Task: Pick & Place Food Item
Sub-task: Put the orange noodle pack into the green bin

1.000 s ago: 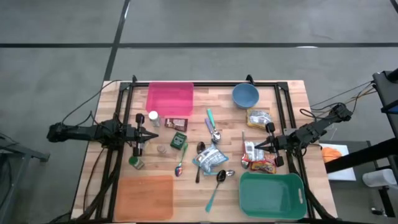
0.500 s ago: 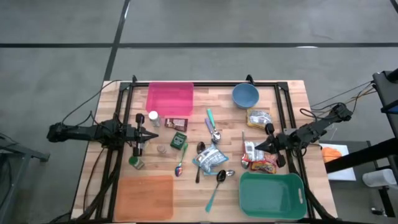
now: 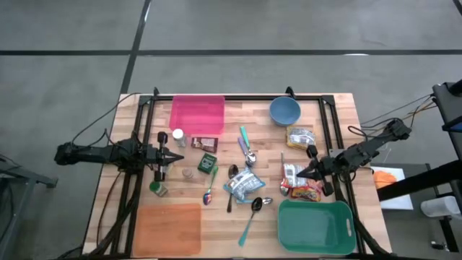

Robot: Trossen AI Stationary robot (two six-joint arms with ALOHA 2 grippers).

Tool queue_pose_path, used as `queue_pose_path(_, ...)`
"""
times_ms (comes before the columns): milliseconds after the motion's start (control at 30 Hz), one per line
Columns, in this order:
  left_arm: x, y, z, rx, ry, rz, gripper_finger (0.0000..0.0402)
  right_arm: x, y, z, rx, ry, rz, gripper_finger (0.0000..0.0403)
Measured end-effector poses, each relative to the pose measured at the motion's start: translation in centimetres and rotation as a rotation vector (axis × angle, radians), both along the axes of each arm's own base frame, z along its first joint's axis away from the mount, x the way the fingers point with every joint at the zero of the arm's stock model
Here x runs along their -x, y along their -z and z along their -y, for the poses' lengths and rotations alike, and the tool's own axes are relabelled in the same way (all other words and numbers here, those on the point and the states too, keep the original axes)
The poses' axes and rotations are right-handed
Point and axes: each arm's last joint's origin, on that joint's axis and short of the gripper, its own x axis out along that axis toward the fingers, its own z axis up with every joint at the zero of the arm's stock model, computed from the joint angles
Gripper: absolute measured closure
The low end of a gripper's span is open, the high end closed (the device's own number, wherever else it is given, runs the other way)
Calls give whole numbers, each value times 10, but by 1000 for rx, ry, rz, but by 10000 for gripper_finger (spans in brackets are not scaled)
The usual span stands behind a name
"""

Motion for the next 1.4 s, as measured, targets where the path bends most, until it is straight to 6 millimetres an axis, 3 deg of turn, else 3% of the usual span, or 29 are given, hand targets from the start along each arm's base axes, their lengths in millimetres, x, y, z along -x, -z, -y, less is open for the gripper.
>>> queue_pose_path(133, 0, 0, 0, 0, 0, 0, 401, -10, -9, -1, 88, 141, -57, 394)
queue_pose_path(300, 0, 0, 0, 0, 0, 0, 401, -28, -34, -10, 90, 212, -154, 394)
queue_pose_path(567, 0, 0, 0, 0, 0, 0, 401, -60, -78, -27, 54, 310, -405, 394)
queue_pose_path(967, 0, 0, 0, 0, 0, 0, 401, -109, -114, -55, 110, 571, -839, 389)
queue_pose_path(1067, 0, 0, 0, 0, 0, 0, 401, -122, -118, -61, 82, 639, -886, 360)
queue_pose_path(1267, 0, 0, 0, 0, 0, 0, 401, -144, -121, -71, 106, 658, -959, 259)
queue_pose_path(1400, 0, 0, 0, 0, 0, 0, 401, -155, -118, -70, 48, 689, -1096, 200)
